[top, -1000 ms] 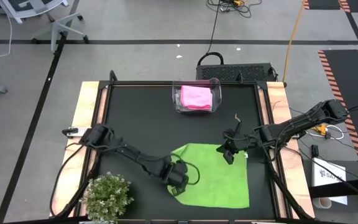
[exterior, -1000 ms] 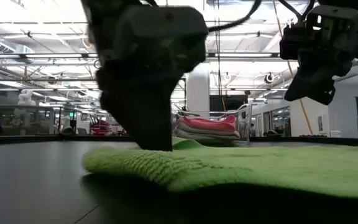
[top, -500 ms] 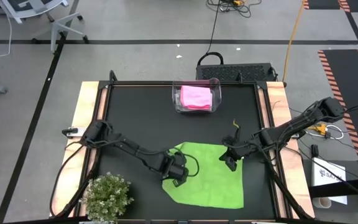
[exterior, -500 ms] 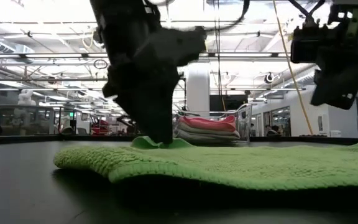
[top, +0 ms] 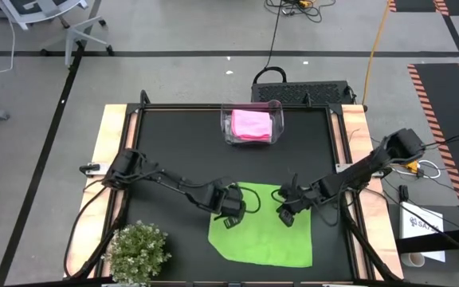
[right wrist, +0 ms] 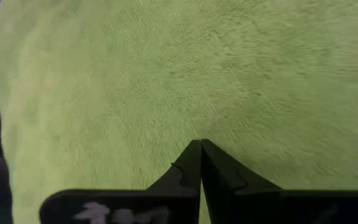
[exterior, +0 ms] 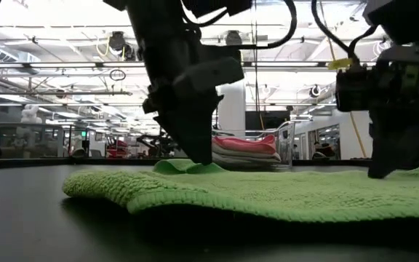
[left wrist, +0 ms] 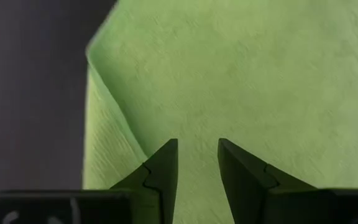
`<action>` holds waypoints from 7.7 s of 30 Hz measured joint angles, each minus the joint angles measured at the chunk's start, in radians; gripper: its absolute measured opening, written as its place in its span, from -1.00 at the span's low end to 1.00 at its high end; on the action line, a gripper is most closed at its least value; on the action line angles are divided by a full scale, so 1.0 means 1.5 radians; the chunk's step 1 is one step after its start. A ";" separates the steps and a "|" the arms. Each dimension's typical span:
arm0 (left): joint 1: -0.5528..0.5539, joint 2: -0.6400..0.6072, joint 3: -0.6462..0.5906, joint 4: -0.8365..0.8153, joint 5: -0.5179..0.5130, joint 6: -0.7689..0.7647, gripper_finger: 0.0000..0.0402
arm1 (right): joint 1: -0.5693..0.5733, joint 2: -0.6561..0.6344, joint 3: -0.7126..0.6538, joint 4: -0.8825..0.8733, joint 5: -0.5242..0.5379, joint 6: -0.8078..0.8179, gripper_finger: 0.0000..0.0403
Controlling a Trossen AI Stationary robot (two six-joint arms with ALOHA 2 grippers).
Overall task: Fold microfiber towels
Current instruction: Fold the green microfiber cloth
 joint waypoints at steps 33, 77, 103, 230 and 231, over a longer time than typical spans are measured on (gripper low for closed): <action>0.070 -0.001 0.001 -0.081 -0.081 0.150 -0.41 | -0.006 -0.169 -0.001 -0.054 0.034 0.011 -1.00; 0.094 -0.016 -0.023 -0.091 -0.076 0.279 -0.41 | -0.006 -0.095 -0.001 0.021 0.015 0.013 -1.00; 0.020 -0.045 -0.022 0.004 0.091 0.277 -0.41 | -0.006 -0.096 0.000 0.016 0.019 -0.010 -1.00; 0.171 -0.038 -0.035 -0.166 0.006 0.009 -0.41 | -0.229 -0.366 0.000 -0.473 -0.005 -0.198 -0.62; 0.185 -0.040 -0.035 -0.169 0.013 0.019 -0.41 | -0.230 -0.372 0.000 -0.477 -0.006 -0.195 -0.61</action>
